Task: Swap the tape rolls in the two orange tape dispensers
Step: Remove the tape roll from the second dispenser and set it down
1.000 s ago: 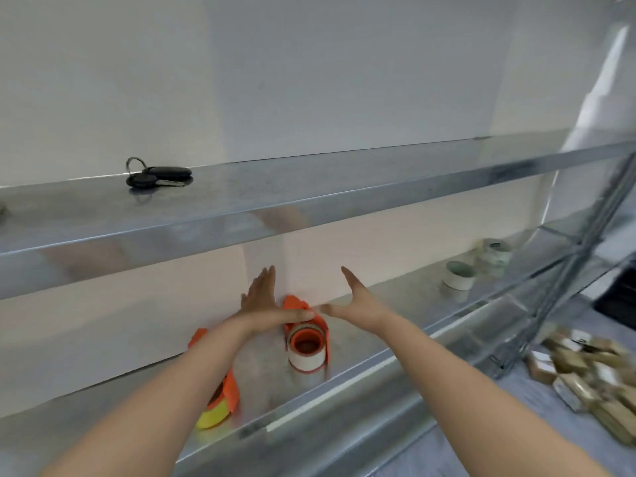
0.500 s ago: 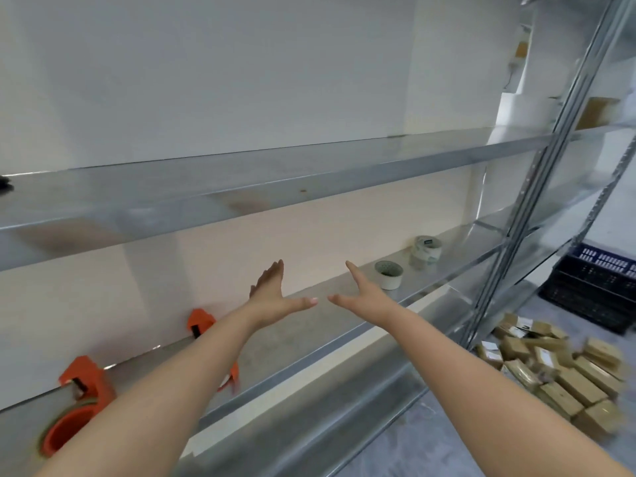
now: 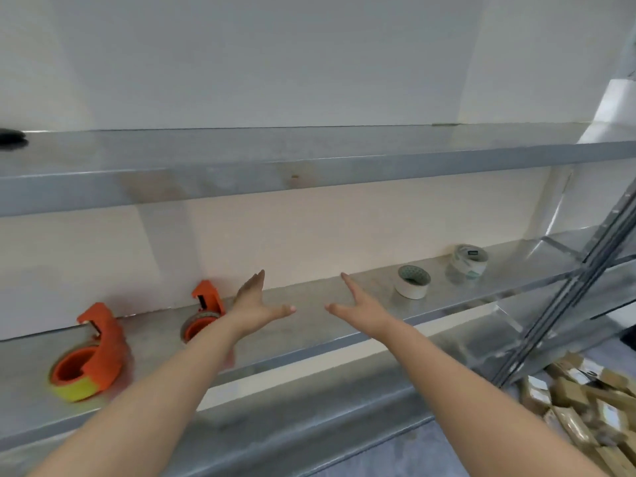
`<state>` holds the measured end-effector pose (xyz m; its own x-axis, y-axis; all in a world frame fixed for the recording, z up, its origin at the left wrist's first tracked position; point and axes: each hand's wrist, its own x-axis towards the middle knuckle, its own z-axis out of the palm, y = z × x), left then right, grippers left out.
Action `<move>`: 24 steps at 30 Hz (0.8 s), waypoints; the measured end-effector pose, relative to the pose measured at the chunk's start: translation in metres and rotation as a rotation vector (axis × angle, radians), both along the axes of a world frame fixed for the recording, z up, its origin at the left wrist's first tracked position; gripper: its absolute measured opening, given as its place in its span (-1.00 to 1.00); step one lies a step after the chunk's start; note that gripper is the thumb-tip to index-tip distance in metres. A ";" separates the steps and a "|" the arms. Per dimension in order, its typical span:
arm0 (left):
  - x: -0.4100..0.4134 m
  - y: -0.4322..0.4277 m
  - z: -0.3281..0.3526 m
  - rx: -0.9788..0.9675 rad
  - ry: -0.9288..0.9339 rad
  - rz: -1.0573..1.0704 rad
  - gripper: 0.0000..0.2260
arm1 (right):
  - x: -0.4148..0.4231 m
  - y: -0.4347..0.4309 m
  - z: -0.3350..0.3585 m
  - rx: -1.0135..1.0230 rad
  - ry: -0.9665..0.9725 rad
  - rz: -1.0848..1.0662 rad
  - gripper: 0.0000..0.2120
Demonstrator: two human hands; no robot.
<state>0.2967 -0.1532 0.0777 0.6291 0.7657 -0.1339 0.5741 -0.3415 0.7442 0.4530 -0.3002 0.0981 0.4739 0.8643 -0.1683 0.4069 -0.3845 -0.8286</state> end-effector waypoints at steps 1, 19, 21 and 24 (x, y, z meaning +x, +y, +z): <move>-0.015 0.007 -0.001 -0.017 0.009 0.038 -0.01 | -0.009 0.012 -0.003 0.001 -0.003 0.039 -0.27; -0.131 0.095 -0.054 0.039 0.373 0.021 0.03 | -0.137 0.173 -0.051 -0.151 0.013 0.358 -0.41; -0.121 0.095 -0.061 0.060 0.354 0.017 -0.10 | -0.139 0.175 -0.062 -0.162 0.013 0.347 -0.46; -0.113 0.095 -0.071 0.066 0.323 0.022 -0.14 | -0.140 0.174 -0.074 -0.169 0.019 0.334 -0.45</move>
<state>0.1839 -0.0579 0.0069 0.5455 0.7923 -0.2734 0.7847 -0.3681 0.4988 0.3128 -0.1263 0.0238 0.1662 0.9299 -0.3282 0.5182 -0.3655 -0.7732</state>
